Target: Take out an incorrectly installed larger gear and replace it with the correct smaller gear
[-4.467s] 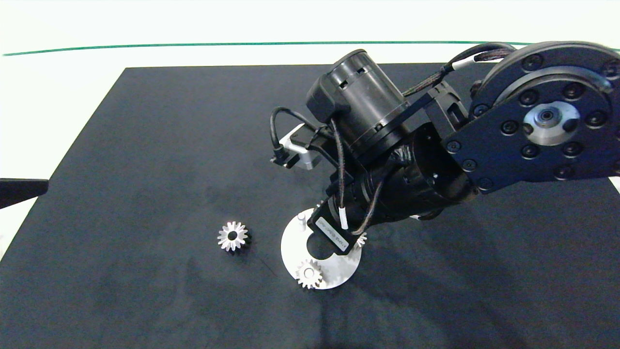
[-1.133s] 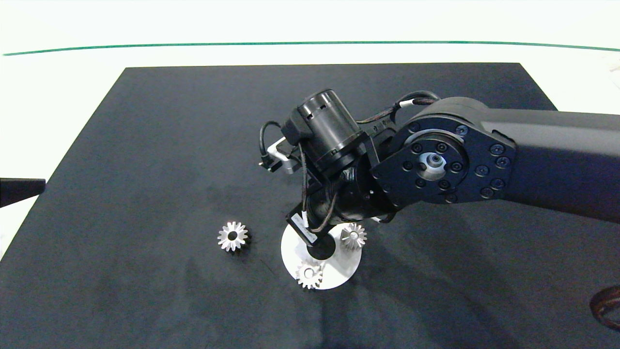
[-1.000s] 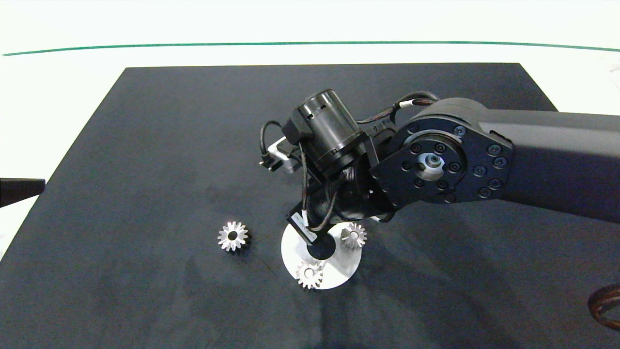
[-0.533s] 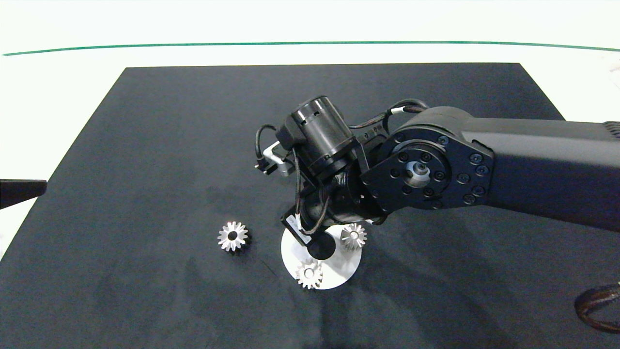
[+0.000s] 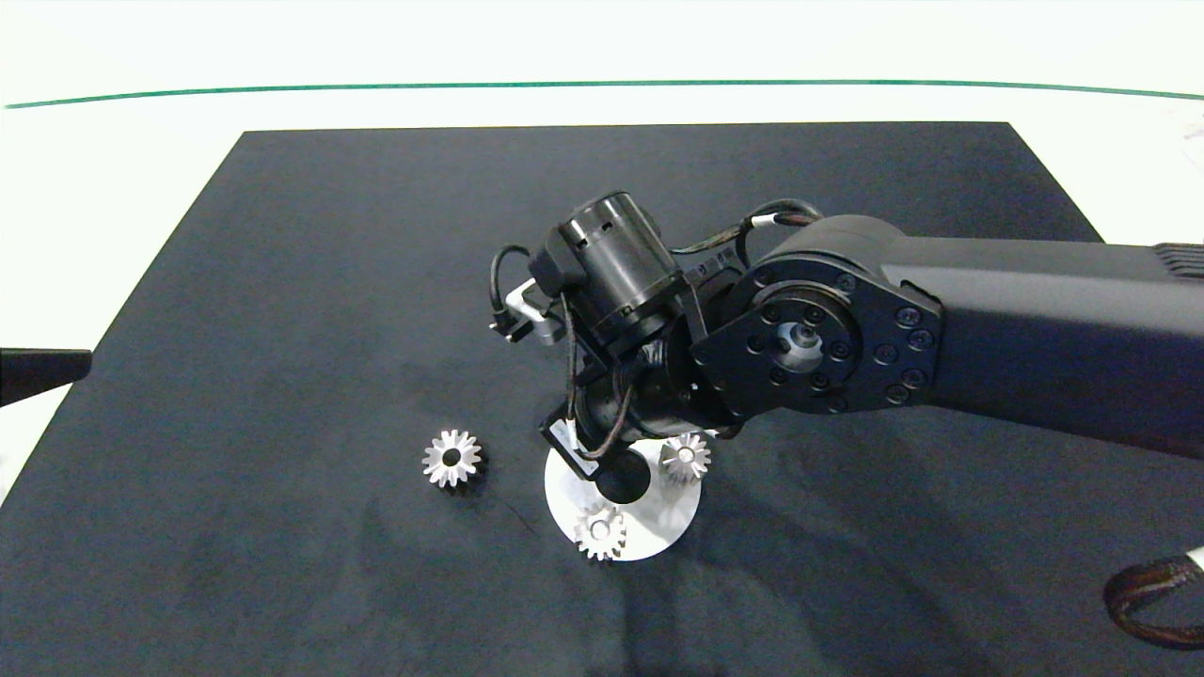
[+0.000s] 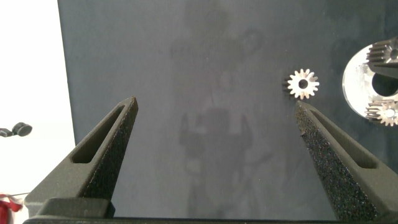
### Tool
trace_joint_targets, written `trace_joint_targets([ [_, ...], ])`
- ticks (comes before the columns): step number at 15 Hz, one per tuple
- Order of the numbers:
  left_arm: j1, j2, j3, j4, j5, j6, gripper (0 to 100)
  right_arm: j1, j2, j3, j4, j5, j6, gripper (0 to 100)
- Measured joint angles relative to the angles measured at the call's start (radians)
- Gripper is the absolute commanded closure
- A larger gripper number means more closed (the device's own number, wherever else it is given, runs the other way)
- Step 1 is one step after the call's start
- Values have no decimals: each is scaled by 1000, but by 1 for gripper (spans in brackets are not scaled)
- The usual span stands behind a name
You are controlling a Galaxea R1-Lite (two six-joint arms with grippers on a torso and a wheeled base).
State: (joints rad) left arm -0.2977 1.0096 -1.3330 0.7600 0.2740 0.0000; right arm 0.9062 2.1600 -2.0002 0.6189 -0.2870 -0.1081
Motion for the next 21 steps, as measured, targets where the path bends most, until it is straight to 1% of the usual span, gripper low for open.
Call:
trace_joint_targets([
  [5,-8,0,3,0,0,4,0,0,3,0,-20,0,0,78],
  [21,-9,0,5,0,0,5,0,6,7,0,-19,-4,-1,78],
])
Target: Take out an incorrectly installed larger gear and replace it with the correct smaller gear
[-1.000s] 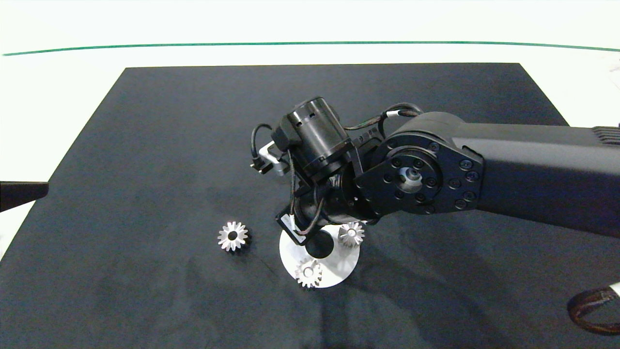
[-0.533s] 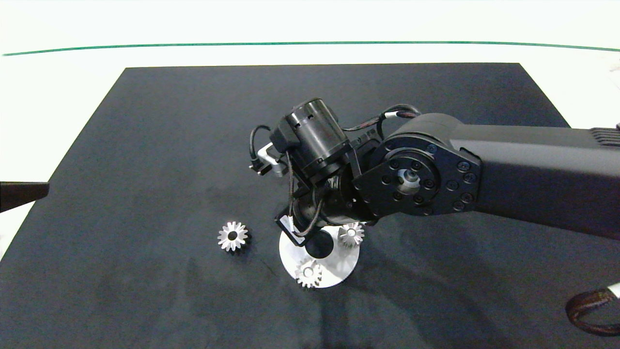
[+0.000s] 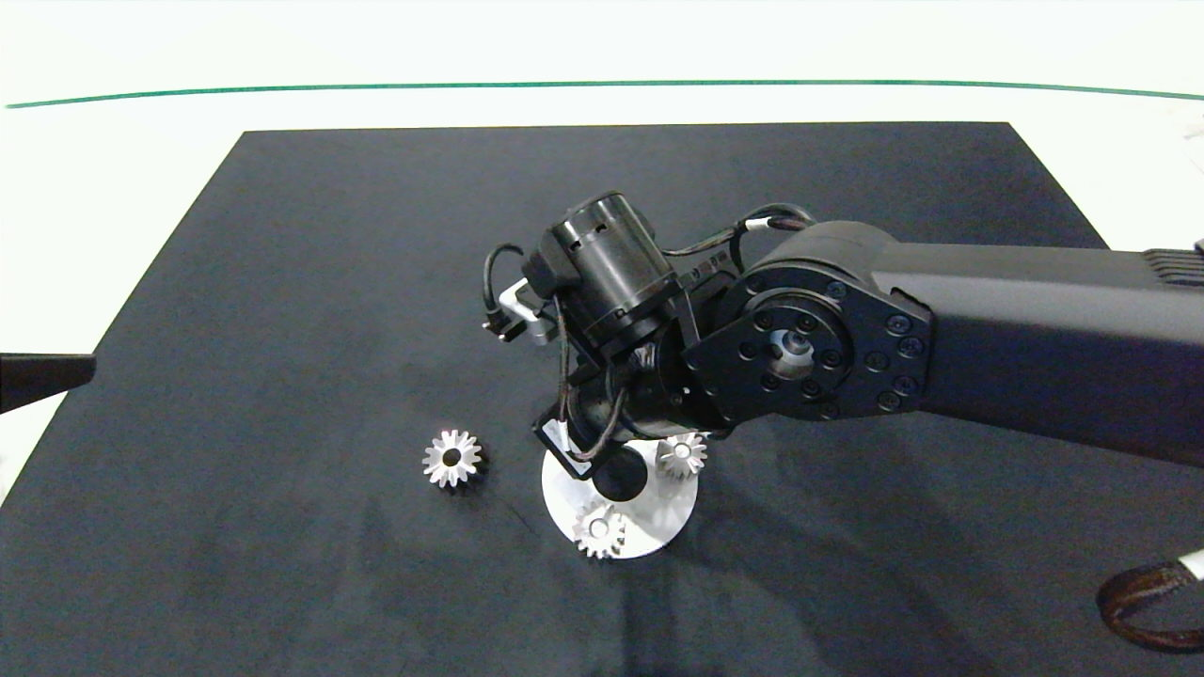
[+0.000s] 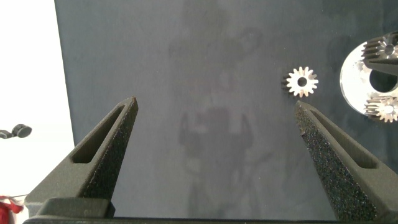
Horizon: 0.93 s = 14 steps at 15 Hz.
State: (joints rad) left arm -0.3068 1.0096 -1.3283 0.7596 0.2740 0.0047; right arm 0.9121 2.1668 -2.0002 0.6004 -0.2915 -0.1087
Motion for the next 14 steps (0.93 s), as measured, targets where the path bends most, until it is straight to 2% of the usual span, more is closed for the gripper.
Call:
trace_joint_targets([
  [4,0,0,0,0,0,0,0,0,0,0,0,-15,1,78],
  [14,0,0,0,0,0,0,0,13,0,0,0,-26,1,78],
])
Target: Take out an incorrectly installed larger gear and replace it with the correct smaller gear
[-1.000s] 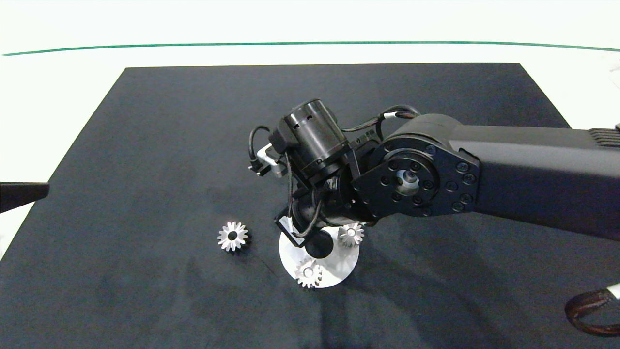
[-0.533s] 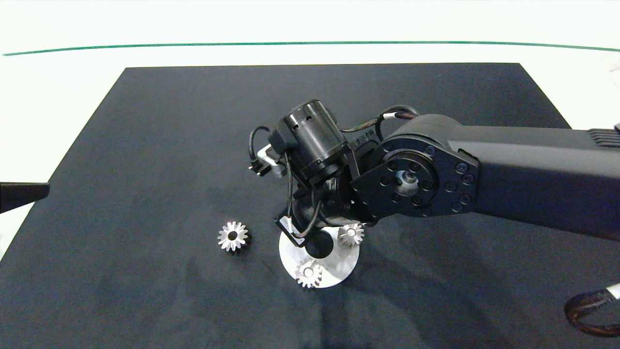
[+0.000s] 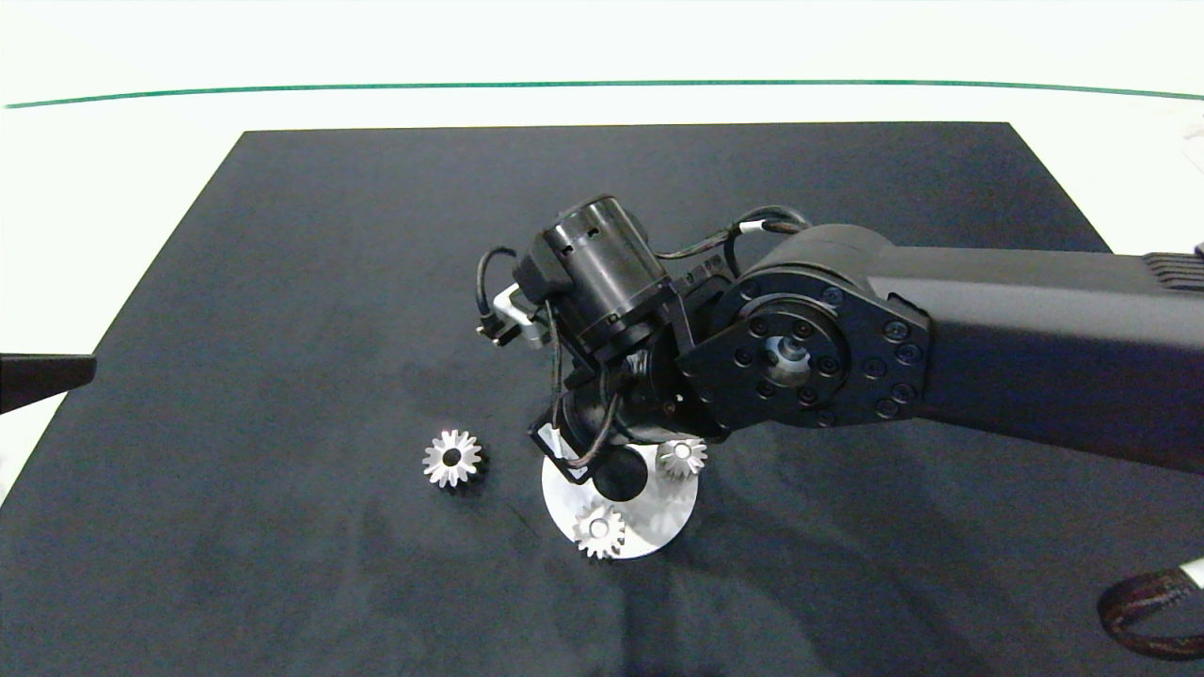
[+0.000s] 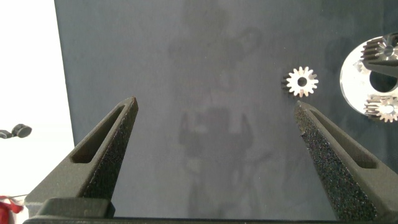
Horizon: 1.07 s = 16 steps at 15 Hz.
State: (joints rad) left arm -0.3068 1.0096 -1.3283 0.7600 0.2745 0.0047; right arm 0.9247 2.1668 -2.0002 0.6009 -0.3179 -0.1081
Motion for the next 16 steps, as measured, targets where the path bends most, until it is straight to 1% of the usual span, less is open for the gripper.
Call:
trace_joint_targets([
  [4,0,0,0,0,0,0,0,0,-1,0,0,-11,0,78],
  [16,-14,0,4,-1,0,0,0,-1,-1,0,0,-11,0,78],
])
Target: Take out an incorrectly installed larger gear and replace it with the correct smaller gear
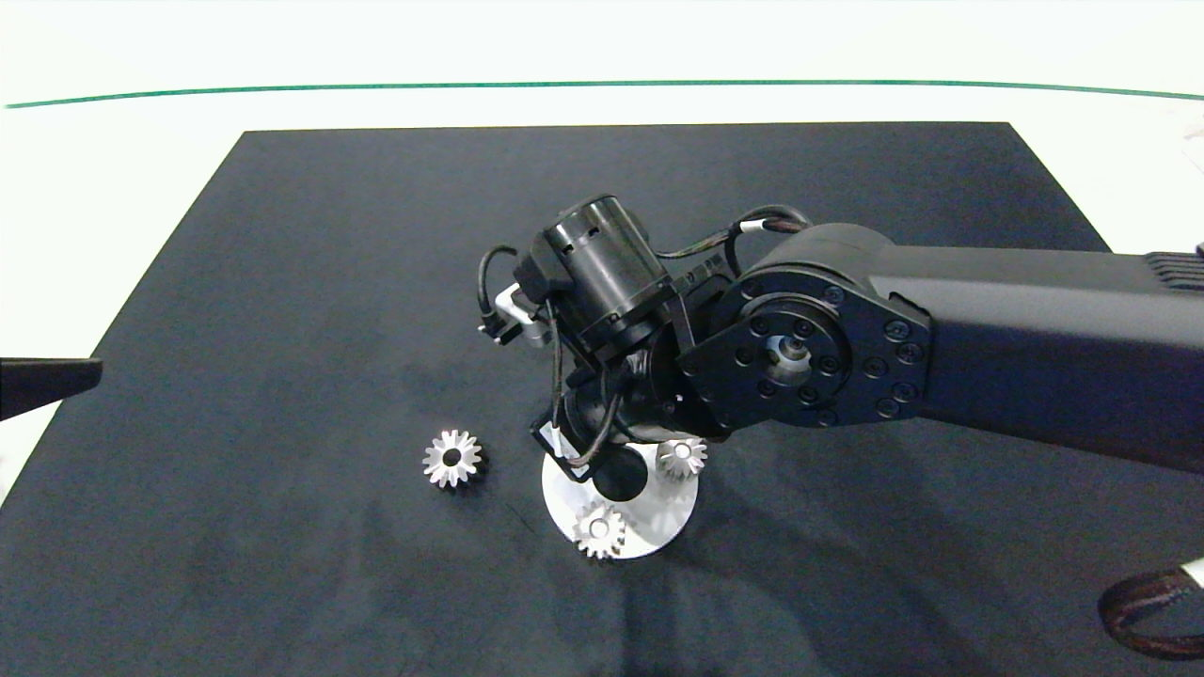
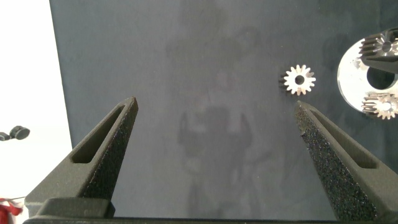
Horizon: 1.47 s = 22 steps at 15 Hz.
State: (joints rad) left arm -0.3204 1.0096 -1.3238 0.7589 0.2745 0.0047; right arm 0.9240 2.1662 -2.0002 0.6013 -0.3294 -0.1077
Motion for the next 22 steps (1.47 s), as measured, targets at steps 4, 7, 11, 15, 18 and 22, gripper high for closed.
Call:
trace_joint_targets([
  [4,0,0,1,-1,0,0,0,0,0,7,0,0,-1,78],
  [7,0,0,1,0,0,0,0,0,0,7,0,0,-1,78],
  [11,0,0,1,-1,0,0,0,-5,0,8,0,-1,0,78],
  [15,0,0,1,-1,1,0,0,-5,3,8,0,-1,0,78],
  [18,-1,0,1,-1,1,0,0,-2,4,8,-1,-2,0,78],
  [22,0,0,1,0,1,0,0,0,7,8,-1,-2,0,78],
])
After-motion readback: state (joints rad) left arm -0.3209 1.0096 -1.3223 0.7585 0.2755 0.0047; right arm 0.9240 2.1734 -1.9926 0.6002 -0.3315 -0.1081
